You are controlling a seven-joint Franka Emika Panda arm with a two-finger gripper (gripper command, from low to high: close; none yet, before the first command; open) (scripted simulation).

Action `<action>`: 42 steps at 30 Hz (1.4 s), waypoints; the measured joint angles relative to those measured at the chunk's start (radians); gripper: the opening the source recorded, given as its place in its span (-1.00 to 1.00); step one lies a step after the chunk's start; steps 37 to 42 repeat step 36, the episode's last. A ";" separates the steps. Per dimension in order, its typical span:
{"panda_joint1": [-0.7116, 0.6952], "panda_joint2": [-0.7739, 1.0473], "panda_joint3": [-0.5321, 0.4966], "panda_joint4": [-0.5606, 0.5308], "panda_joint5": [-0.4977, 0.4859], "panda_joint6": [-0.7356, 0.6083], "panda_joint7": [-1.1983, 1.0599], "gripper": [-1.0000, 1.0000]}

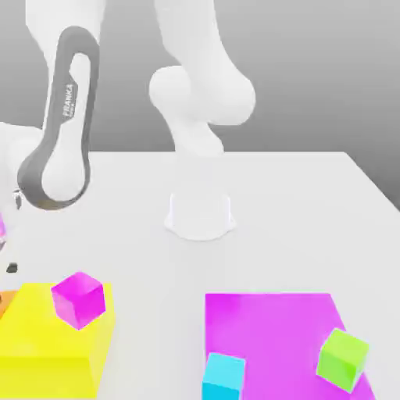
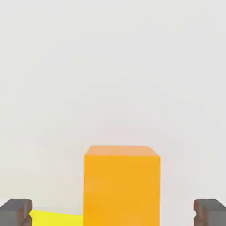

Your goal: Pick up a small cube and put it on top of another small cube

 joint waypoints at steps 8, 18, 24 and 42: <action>-0.013 0.040 0.014 0.008 0.009 0.033 -0.006 -1.00; 0.022 -0.181 -0.012 0.015 -0.100 -0.228 -0.047 -1.00; 0.159 -0.389 0.066 -0.010 -0.135 -0.396 -0.005 -1.00; 0.233 -0.417 0.125 -0.090 -0.140 -0.322 0.056 1.00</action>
